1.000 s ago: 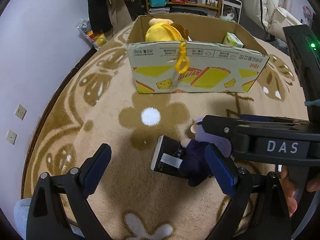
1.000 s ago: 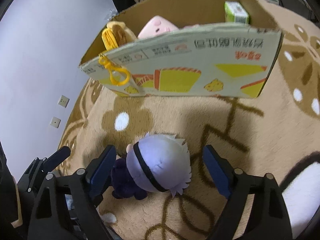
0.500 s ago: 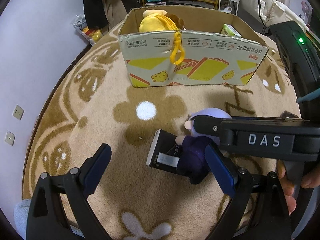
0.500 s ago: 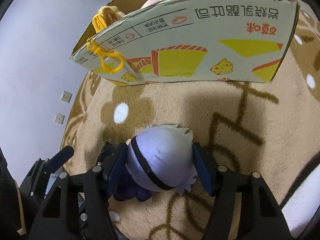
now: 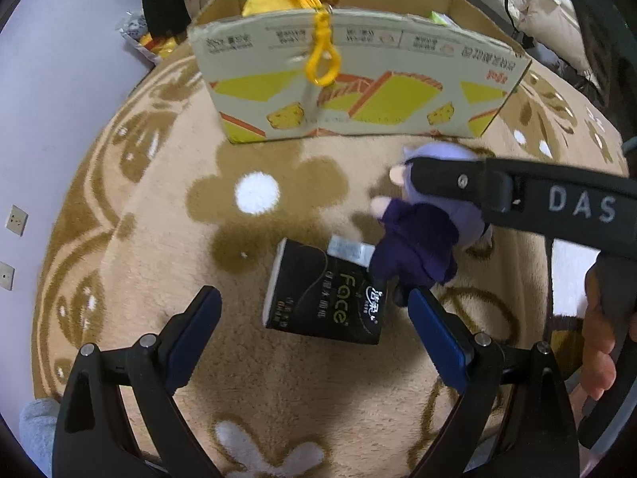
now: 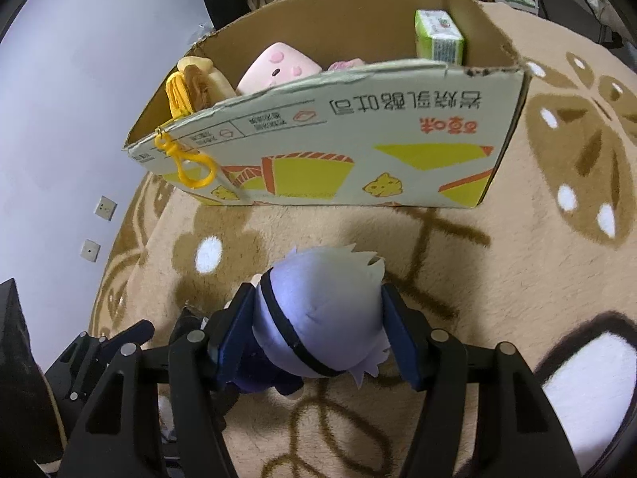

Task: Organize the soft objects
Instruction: 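Grasp the black Face tissue pack with left tool while right tool grasps purple-haired doll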

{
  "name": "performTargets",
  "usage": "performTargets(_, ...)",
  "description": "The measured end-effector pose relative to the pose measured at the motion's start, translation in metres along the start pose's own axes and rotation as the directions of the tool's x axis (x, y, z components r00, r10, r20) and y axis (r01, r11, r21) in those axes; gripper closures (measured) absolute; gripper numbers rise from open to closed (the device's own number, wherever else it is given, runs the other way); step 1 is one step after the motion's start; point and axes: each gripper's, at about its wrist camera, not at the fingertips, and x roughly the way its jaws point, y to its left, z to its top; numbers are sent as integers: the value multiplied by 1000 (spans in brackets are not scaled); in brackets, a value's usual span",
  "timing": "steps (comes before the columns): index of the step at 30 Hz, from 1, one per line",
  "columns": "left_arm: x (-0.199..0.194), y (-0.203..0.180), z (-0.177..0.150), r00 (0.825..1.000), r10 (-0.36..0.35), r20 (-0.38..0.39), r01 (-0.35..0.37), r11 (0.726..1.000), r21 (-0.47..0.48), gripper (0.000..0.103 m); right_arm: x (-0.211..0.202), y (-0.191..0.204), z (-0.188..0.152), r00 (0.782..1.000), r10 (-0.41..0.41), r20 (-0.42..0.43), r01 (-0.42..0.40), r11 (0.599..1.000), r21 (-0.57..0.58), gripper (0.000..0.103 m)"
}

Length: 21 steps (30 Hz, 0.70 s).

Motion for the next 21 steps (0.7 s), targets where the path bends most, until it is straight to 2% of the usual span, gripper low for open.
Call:
performTargets(7, 14, -6, 0, 999, 20, -31, -19, 999, 32, 9, -8, 2, 2, 999, -32, 36, 33, 999, -30, 36)
performTargets(12, 20, -4, 0, 998, 39, -43, -38, 999, 27, 10, -17, -4, 4, 998, -24, 58, 25, 1000, -13, 36)
performTargets(15, 23, -3, 0, 998, 34, -52, -33, 999, 26, 19, -22, -6, 6, 997, -26, 74, 27, 1000, -10, 37)
performTargets(17, 24, -4, 0, 998, 10, -61, -8, 1000, 24, 34, -24, -6, 6, 997, -24, 80, 25, 1000, -7, 37)
performTargets(18, 23, -5, 0, 998, 6, -59, -5, 1000, 24, 38, -24, -7, 6, 996, -22, 81, 22, 1000, -6, 37)
performTargets(21, 20, -3, 0, 999, 12, -40, -12, 1000, 19, 38, -27, -6, 6, 996, -22, 90, 23, 1000, -11, 37)
